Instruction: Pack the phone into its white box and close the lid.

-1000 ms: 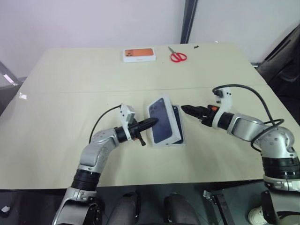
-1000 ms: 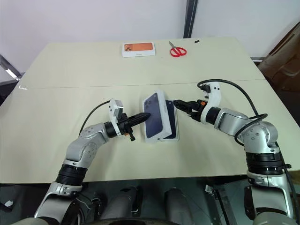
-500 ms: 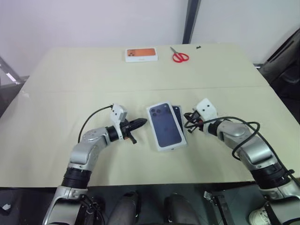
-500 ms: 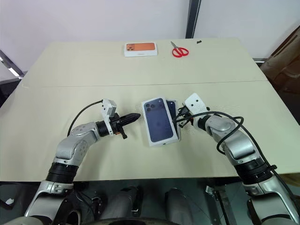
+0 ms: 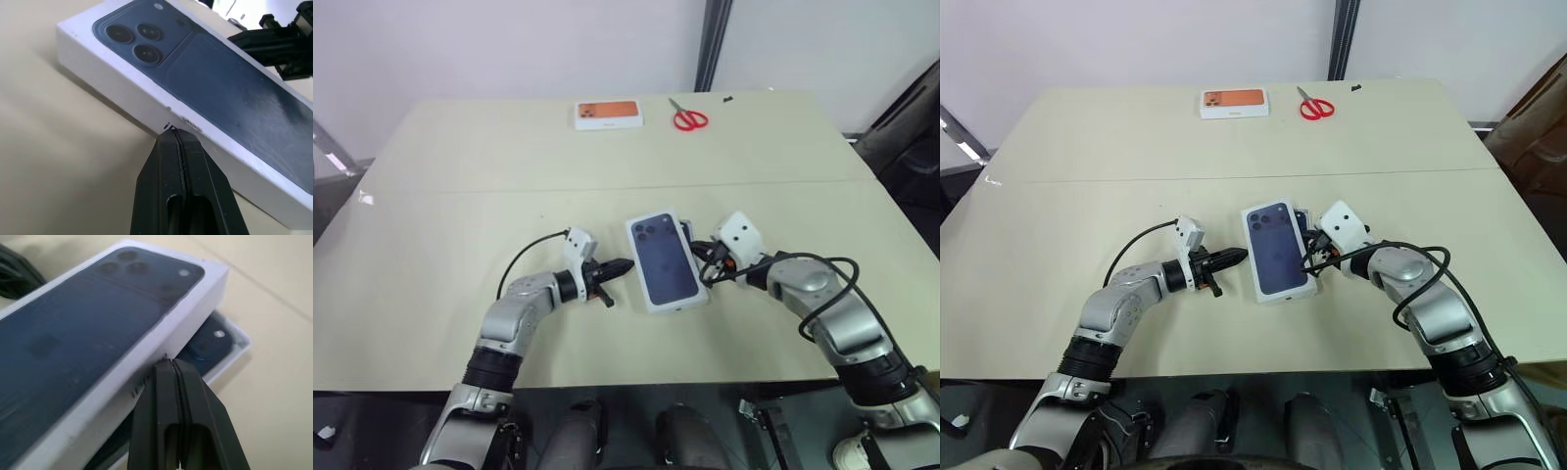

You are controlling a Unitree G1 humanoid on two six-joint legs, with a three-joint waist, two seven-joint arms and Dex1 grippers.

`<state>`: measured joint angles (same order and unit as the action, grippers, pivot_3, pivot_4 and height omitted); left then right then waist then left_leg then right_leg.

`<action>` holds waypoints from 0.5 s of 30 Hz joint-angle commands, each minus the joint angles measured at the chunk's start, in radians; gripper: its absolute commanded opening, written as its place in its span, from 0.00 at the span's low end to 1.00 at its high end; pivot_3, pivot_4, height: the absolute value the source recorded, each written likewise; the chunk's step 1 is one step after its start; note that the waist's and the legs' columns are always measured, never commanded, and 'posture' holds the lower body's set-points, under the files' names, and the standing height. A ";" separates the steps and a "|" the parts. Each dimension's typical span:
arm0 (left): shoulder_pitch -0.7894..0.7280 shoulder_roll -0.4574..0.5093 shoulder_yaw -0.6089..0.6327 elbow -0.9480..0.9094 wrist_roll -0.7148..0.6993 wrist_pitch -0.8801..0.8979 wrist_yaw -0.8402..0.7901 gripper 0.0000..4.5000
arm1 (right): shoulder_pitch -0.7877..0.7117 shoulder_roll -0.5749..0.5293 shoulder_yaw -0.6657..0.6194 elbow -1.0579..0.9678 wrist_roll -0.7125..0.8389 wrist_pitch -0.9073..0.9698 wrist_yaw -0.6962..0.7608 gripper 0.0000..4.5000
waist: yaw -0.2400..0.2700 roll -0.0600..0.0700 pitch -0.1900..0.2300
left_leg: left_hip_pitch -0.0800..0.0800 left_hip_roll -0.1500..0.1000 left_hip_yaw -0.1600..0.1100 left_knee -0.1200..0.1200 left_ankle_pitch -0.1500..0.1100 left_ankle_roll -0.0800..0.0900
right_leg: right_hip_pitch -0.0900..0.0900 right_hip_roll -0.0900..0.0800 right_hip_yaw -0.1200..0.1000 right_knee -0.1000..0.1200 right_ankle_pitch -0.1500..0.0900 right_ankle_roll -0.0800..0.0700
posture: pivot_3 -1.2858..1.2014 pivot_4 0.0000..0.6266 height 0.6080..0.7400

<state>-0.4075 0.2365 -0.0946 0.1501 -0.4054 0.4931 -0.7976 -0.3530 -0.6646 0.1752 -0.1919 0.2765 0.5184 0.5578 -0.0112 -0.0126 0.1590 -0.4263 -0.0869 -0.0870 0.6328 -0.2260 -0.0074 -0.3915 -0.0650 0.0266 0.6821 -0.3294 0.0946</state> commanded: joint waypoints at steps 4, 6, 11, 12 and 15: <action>-0.056 -0.044 0.014 -0.001 -0.013 -0.008 0.017 0.00 | -0.004 0.034 -0.024 -0.047 -0.019 0.014 0.016 0.01 | 0.001 0.000 0.000 | 0.000 0.000 0.000 0.000 0.000 0.000 | 0.000 0.000 0.000 0.000 0.000 0.000 | 0.52 0.24 0.95; -0.070 -0.053 0.012 0.012 -0.009 -0.013 0.018 0.00 | 0.001 0.030 -0.020 -0.043 -0.042 0.004 0.020 0.01 | 0.002 0.000 0.000 | 0.000 0.000 0.000 0.000 0.000 0.000 | 0.000 0.000 0.000 0.000 0.000 0.000 | 0.52 0.24 0.95; -0.096 -0.081 0.011 0.038 -0.005 -0.016 0.018 0.00 | 0.018 0.038 -0.047 -0.037 -0.056 0.010 0.020 0.01 | 0.001 0.000 0.000 | 0.000 0.000 0.000 0.000 0.001 -0.001 | 0.000 0.000 0.000 0.000 0.000 0.000 | 0.52 0.24 0.95; -0.098 -0.084 0.011 0.041 -0.002 -0.018 0.019 0.00 | 0.020 0.042 -0.053 -0.039 -0.054 0.014 0.020 0.01 | 0.001 0.000 0.000 | 0.000 0.000 0.000 0.000 0.001 -0.001 | 0.000 0.000 0.000 0.000 0.000 0.000 | 0.52 0.24 0.95; -0.089 -0.094 -0.003 0.045 0.004 -0.016 0.008 0.00 | 0.027 0.045 -0.059 -0.046 -0.062 0.019 0.018 0.01 | 0.000 0.000 0.000 | 0.000 0.000 0.000 0.000 0.001 -0.002 | 0.000 0.000 0.000 0.000 0.000 0.000 | 0.52 0.24 0.95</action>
<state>-0.4853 0.1617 -0.0678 0.2041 -0.4006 0.4897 -0.7734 -0.3214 -0.6356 0.1235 -0.1918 0.2087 0.5463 0.5600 -0.0107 -0.0127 0.1590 -0.4263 -0.0871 -0.0872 0.6329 -0.2245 -0.0099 -0.3914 -0.0649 0.0265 0.6823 -0.3294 0.0946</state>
